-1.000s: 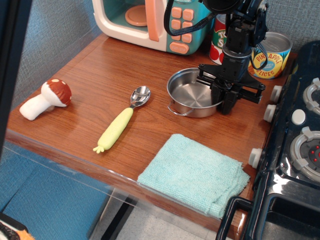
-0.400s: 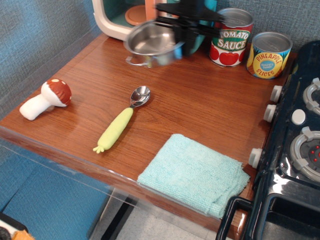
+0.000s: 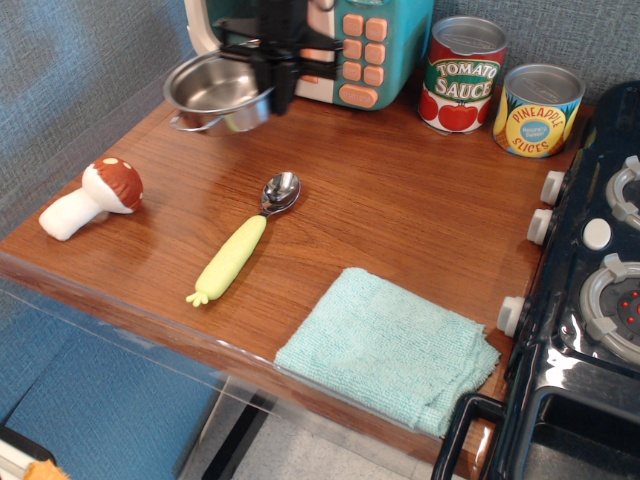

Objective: Move the pan to the front of the microwave

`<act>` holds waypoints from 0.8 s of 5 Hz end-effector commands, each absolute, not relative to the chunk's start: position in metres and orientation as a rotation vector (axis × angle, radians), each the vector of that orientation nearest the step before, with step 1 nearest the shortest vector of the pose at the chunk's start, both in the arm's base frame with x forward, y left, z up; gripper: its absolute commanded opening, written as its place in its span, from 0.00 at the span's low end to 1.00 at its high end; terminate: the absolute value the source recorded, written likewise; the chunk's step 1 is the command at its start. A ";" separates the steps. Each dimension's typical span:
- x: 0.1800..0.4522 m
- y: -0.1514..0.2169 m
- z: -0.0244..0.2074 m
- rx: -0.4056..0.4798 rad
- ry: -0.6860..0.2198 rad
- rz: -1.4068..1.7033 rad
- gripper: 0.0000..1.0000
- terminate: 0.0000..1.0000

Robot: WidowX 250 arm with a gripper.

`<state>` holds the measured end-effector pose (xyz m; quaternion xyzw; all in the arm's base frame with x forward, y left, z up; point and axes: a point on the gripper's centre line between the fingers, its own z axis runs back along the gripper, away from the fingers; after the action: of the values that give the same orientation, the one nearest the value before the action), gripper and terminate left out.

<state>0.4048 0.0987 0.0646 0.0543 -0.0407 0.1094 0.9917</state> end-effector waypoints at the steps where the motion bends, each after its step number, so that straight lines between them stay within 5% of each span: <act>1: 0.408 0.121 0.048 0.134 -0.071 0.235 0.00 0.00; 2: 0.409 0.121 0.047 0.134 -0.067 0.245 1.00 0.00; 4: 0.405 0.118 0.072 0.135 -0.134 0.245 1.00 0.00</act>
<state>0.4039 0.1145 0.0371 0.0622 -0.0238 0.1169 0.9909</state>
